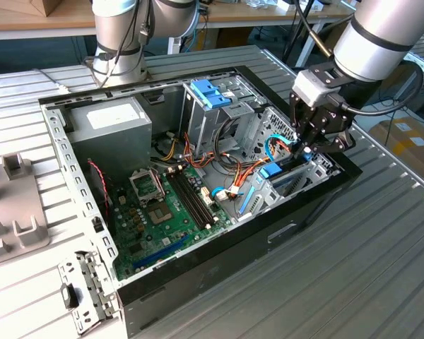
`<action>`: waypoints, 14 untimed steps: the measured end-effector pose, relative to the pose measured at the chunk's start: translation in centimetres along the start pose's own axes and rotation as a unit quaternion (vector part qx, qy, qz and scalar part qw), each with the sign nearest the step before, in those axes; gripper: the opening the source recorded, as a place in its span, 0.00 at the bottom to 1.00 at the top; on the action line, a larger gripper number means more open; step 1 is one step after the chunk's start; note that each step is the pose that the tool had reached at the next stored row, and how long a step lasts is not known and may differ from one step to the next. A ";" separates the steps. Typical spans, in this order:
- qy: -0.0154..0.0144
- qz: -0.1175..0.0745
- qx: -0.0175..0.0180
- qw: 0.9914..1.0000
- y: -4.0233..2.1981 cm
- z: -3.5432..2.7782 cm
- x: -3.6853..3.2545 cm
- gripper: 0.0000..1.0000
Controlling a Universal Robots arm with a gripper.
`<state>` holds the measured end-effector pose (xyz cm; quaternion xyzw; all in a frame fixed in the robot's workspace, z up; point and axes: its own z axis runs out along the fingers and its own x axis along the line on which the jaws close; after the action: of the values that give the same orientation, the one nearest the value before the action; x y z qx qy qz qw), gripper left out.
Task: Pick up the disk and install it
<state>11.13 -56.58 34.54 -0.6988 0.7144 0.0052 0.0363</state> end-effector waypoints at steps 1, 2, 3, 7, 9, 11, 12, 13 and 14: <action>0.000 0.000 0.000 1.000 0.00 0.04 0.00 0.17; 0.000 0.000 0.000 1.000 0.03 0.06 0.00 0.17; 0.000 0.000 0.000 1.000 0.04 0.07 -0.03 0.17; 0.000 0.000 0.000 1.000 0.07 0.07 -0.06 0.17; 0.000 0.000 0.000 1.000 0.08 0.06 -0.07 0.17; 0.000 0.000 0.000 1.000 0.08 0.07 -0.07 0.17; 0.000 0.000 0.000 1.000 0.08 0.07 -0.07 0.17; 0.000 0.000 0.000 1.000 0.08 0.07 -0.07 0.17; 0.000 0.000 0.000 1.000 0.09 0.06 -0.07 0.17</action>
<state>11.05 -56.50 34.48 -0.6988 0.7143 0.0053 0.0364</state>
